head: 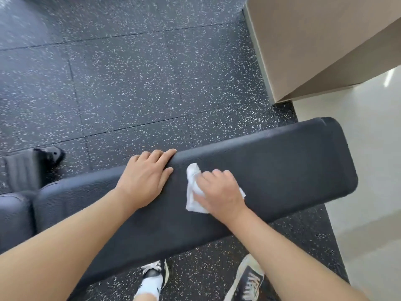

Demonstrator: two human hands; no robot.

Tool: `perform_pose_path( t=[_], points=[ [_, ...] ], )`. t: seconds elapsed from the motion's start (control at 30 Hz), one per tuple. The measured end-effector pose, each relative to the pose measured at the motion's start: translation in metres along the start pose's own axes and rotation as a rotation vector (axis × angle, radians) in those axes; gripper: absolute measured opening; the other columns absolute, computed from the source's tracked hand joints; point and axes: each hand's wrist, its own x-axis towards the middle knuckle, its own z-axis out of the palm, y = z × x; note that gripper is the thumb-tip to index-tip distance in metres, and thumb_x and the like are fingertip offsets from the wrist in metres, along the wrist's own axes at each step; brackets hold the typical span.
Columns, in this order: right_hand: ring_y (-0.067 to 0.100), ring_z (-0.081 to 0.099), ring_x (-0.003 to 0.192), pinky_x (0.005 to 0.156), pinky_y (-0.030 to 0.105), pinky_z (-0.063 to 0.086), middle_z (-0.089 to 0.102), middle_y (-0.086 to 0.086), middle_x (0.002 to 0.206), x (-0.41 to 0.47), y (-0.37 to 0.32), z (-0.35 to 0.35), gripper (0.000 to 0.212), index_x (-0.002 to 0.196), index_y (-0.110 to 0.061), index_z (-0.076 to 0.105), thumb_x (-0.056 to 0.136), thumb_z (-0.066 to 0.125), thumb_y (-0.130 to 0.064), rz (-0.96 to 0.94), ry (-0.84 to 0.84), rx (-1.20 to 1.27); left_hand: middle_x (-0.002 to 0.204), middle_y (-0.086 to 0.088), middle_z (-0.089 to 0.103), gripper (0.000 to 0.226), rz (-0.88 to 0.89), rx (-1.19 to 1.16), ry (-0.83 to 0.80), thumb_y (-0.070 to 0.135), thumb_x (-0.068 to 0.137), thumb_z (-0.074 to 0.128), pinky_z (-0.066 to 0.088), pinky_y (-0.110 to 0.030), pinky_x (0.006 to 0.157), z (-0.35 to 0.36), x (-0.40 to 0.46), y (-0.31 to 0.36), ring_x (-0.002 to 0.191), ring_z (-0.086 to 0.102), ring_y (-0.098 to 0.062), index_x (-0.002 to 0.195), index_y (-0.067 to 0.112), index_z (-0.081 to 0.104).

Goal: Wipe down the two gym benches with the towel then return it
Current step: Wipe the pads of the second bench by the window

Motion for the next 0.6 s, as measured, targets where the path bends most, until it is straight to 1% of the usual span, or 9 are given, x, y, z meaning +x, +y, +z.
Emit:
perform_pose_path(
  t=[0.07,0.13,0.2,0.27,0.33,0.37,0.43,0.5,0.6],
  points=[
    [0.028,0.051,0.055,0.05,0.036,0.036,0.05,0.003,0.062,0.016,0.063,-0.006,0.017,0.094,-0.01,0.071,0.081,0.06,-0.015,0.166,-0.06,-0.196,0.138,0.001,0.058,0.061,-0.018,0.015,0.003,0.051,0.106,0.02,0.046,-0.045,0.093,0.002,-0.001,0.002,0.11,0.059,-0.03,0.16,0.026,0.035],
    [0.032,0.057,0.055,0.05,0.035,0.039,0.055,0.007,0.061,0.03,0.112,-0.01,0.015,0.091,-0.006,0.068,0.079,0.066,-0.015,0.349,-0.109,-0.313,0.136,0.0,0.059,0.06,-0.032,0.006,0.015,0.05,0.106,0.023,0.045,-0.045,0.091,0.006,-0.002,0.003,0.108,0.06,-0.03,0.159,0.025,0.038],
    [0.038,0.062,0.062,0.055,0.04,0.042,0.06,0.014,0.066,0.042,0.125,-0.012,0.01,0.081,-0.006,0.062,0.082,0.062,-0.016,0.537,-0.147,-0.22,0.134,-0.001,0.061,0.059,-0.05,-0.023,0.032,0.05,0.106,0.026,0.045,-0.045,0.09,0.006,-0.003,0.004,0.106,0.061,-0.031,0.155,0.022,0.043],
    [0.039,0.063,0.069,0.059,0.04,0.043,0.063,0.014,0.073,0.055,0.103,-0.006,0.017,0.082,-0.008,0.06,0.084,0.049,-0.021,0.652,-0.13,-0.134,0.134,-0.002,0.062,0.059,-0.072,-0.064,0.036,0.05,0.105,0.027,0.045,-0.046,0.091,0.005,-0.002,0.005,0.107,0.06,-0.031,0.15,0.019,0.047],
    [0.034,0.062,0.062,0.056,0.037,0.046,0.062,0.009,0.068,0.067,0.059,0.001,0.009,0.08,-0.013,0.058,0.077,0.053,-0.02,0.576,-0.126,-0.099,0.136,0.0,0.061,0.059,-0.086,-0.084,0.023,0.052,0.104,0.024,0.044,-0.045,0.095,0.004,-0.001,0.005,0.111,0.059,-0.029,0.148,0.02,0.048],
    [0.032,0.059,0.059,0.055,0.036,0.043,0.059,0.007,0.066,0.07,0.034,0.006,0.007,0.079,-0.014,0.058,0.075,0.06,-0.019,0.474,-0.114,-0.047,0.138,0.001,0.06,0.06,-0.094,-0.093,0.02,0.052,0.104,0.022,0.044,-0.045,0.097,0.003,0.0,0.005,0.114,0.059,-0.028,0.148,0.021,0.048],
    [0.029,0.054,0.062,0.057,0.038,0.035,0.055,0.003,0.07,0.07,-0.007,0.014,0.015,0.084,-0.016,0.062,0.078,0.066,-0.029,0.238,-0.067,0.082,0.14,0.002,0.06,0.063,-0.132,-0.123,0.023,0.05,0.102,0.017,0.043,-0.044,0.1,0.002,0.0,0.007,0.119,0.058,-0.027,0.148,0.021,0.049],
    [0.026,0.051,0.066,0.06,0.039,0.031,0.055,0.0,0.073,0.069,-0.017,0.018,0.023,0.09,-0.017,0.063,0.083,0.066,-0.039,0.112,-0.042,0.156,0.137,0.0,0.062,0.063,-0.192,-0.142,0.048,0.046,0.1,0.017,0.042,-0.045,0.101,0.001,0.001,0.014,0.12,0.059,-0.028,0.143,0.019,0.053],
    [0.023,0.05,0.066,0.061,0.037,0.03,0.054,-0.002,0.072,0.061,0.013,0.021,0.023,0.089,-0.018,0.064,0.084,0.071,-0.039,0.038,0.021,0.174,0.134,-0.004,0.065,0.063,-0.255,-0.123,0.071,0.047,0.098,0.02,0.04,-0.048,0.101,-0.002,0.009,0.04,0.119,0.06,-0.032,0.138,0.015,0.057]
  ],
)
